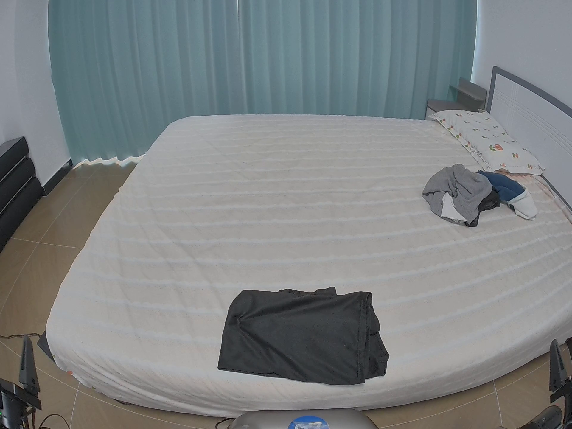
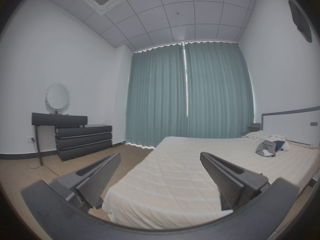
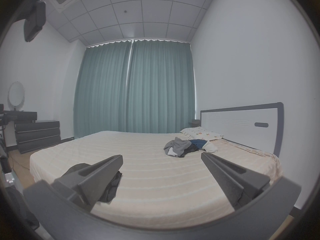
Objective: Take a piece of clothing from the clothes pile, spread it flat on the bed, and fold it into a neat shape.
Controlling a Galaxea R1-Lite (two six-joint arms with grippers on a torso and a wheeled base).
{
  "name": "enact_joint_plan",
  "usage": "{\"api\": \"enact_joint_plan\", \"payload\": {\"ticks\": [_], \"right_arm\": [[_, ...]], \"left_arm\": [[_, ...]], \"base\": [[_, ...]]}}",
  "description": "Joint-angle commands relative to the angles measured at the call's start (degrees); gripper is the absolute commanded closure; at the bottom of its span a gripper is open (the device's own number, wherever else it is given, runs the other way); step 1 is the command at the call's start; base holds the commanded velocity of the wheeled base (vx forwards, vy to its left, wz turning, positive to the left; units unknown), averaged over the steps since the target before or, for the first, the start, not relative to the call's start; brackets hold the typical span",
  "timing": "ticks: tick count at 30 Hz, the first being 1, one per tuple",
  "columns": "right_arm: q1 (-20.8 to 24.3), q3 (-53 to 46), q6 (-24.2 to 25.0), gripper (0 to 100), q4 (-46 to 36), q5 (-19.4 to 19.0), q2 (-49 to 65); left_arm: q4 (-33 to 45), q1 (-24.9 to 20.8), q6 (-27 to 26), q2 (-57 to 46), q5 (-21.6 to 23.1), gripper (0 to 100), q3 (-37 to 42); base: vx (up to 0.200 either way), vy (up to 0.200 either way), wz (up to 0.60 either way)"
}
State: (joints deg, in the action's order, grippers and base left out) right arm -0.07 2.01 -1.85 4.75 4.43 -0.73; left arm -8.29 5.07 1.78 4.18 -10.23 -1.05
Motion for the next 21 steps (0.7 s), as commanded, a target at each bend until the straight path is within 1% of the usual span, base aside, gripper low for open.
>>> {"api": "enact_joint_plan", "payload": {"ticks": [1, 2, 6, 9, 14, 16, 18, 21], "right_arm": [[-0.10, -1.92, 0.89, 0, -1.50, -0.82, 0.64], [-0.28, -1.57, 4.31, 0, -3.35, -0.73, 0.73], [-0.28, -1.66, 4.14, 0, -3.00, -0.73, 0.73], [-0.28, -1.66, 3.61, 0, -3.00, -1.09, 0.73], [-0.28, -1.92, 2.47, 0, -3.70, -2.40, 0.73], [-0.10, -2.01, 2.38, 0, -3.88, -3.02, 0.73], [-0.10, -2.01, 2.38, 0, -3.96, -3.11, 0.73], [-0.10, -2.01, 2.38, 0, -3.96, -3.11, 0.73]], "left_arm": [[2.40, 0.03, 0.68, 0.48, 1.88, 0, 1.05], [4.51, 0.03, 2.00, 0.48, 1.97, 0, 1.05], [4.95, -0.06, 4.64, 0.56, 2.23, 0, 1.05], [6.36, -0.06, 3.41, 0.56, 4.43, 0, 1.05], [8.82, -0.06, -1.43, 0.56, 9.96, 0, 1.05], [8.90, -0.06, -1.87, 0.56, 11.90, 0, 1.05], [8.99, -0.06, -2.04, 0.56, 12.95, 0, 0.96], [9.08, -0.06, -1.96, 0.56, 13.13, 0, 0.96]], "base": [[0.000, 0.000, 0.00], [0.000, 0.000, 0.00], [0.000, 0.000, 0.00], [0.000, 0.000, 0.00], [0.000, 0.000, 0.00], [0.000, 0.000, 0.00], [0.000, 0.000, 0.00], [0.000, 0.000, 0.00]]}}
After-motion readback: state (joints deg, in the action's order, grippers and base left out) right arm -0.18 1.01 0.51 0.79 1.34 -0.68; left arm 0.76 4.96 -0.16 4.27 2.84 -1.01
